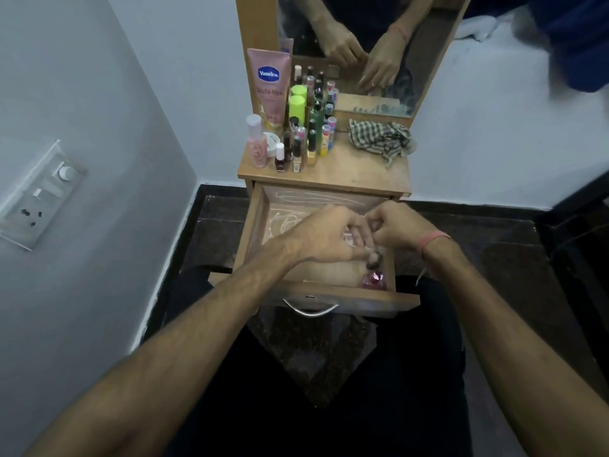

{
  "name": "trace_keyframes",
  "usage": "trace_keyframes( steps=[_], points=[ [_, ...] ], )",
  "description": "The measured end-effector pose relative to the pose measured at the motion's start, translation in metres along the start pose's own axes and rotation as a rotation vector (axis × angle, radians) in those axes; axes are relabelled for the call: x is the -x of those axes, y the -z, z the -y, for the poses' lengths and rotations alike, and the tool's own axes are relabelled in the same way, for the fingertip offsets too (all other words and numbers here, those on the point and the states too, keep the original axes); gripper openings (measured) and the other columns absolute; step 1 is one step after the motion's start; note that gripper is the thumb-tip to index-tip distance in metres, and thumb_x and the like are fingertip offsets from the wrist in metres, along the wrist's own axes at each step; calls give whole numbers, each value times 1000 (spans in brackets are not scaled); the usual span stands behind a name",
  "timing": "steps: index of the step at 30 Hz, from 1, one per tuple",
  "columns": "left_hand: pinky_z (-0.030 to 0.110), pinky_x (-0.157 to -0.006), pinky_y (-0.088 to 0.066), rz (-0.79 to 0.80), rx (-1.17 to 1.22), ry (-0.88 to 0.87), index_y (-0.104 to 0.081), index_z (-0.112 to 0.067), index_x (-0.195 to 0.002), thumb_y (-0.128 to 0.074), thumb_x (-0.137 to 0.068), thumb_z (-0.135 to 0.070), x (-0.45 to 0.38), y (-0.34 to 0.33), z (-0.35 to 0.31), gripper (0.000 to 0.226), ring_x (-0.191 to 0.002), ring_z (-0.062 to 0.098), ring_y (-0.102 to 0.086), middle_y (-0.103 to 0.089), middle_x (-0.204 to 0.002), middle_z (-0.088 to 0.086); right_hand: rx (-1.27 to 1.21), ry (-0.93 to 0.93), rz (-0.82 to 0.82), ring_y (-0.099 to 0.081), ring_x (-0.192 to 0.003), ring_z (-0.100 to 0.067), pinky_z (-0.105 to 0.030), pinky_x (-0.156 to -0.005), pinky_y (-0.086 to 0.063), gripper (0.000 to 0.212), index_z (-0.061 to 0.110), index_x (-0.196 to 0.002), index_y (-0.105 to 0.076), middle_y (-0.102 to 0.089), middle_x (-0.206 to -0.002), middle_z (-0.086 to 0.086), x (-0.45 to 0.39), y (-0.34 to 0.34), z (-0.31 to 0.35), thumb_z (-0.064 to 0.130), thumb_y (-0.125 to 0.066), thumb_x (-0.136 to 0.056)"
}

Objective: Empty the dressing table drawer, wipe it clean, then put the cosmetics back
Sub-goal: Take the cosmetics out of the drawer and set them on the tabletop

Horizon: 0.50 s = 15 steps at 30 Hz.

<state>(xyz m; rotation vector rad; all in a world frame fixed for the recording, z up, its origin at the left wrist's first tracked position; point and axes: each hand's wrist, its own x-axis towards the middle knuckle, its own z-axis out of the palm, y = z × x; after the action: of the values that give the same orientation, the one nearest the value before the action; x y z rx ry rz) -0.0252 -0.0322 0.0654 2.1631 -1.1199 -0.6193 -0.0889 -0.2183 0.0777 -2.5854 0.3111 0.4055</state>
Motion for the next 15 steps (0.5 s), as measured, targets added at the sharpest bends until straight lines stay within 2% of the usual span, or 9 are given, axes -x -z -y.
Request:
trace_keyframes(
  steps=[1,3,5,6,8,10,13,15],
  points=[
    [6,-61,-40,13,-10,5,-86,-30,-97,-95,-84,-46,2,-10,0,23,-70,-16,-65,-81,-90,-16,43,-15,15,-60,-64,-9,-23,-55,-40,42,42,-53,-68,-64,-62,11,6,-5,-5,14,-78,-82],
    [13,-70,-49,27,-23,25,-85,-34,-100,-95,-81,-53,6,-25,-4,29,-77,-15,-66,-81,-94,-20,86,-36,2,-60,-65,-5,-22,-56,-42,37,35,-54,-64,-64,-65,12,15,-12,-15,17,-81,-81],
    [23,-78,-56,27,-49,41,-85,-36,-104,-94,-80,-57,10,-34,-11,33,-82,-13,-67,-79,-95,-24,134,-40,-20,-64,-72,-9,-25,-66,-50,32,36,-61,-63,-66,-72,14,21,-17,-20,22,-82,-82],
    [24,-76,-55,29,-64,44,-85,-36,-106,-94,-81,-56,11,-37,-15,34,-82,-12,-66,-78,-96,-24,165,-34,-24,-65,-75,-12,-28,-71,-53,28,36,-66,-64,-65,-75,16,24,-18,-21,23,-82,-83],
    [22,-71,-51,33,-97,52,-85,-35,-109,-93,-83,-51,13,-42,-23,31,-80,-11,-64,-76,-96,-23,228,-20,-36,-63,-80,-15,-29,-75,-51,18,37,-82,-72,-63,-79,17,29,-20,-21,21,-80,-85],
    [19,-69,-49,21,-138,58,-85,-36,-108,-94,-84,-48,14,-46,-26,28,-82,-8,-63,-71,-90,-25,275,-15,-49,-66,-86,-18,-32,-78,-54,20,33,-100,-78,-63,-86,14,31,-24,-19,18,-78,-86],
    [10,-65,-38,0,-217,60,-83,-37,-112,-93,-88,-40,14,-50,-28,26,-86,-2,-58,-63,-86,-26,336,-16,-60,-71,-99,-23,-35,-84,-56,28,31,-110,-78,-71,-98,8,31,-27,-18,15,-76,-87],
    [13,-67,-38,-15,-261,49,-82,-37,-115,-90,-90,-39,14,-54,-27,26,-86,-1,-57,-62,-86,-25,356,-15,-70,-71,-103,-24,-36,-87,-56,31,33,-113,-78,-75,-107,6,30,-28,-18,16,-76,-86]
  ],
)
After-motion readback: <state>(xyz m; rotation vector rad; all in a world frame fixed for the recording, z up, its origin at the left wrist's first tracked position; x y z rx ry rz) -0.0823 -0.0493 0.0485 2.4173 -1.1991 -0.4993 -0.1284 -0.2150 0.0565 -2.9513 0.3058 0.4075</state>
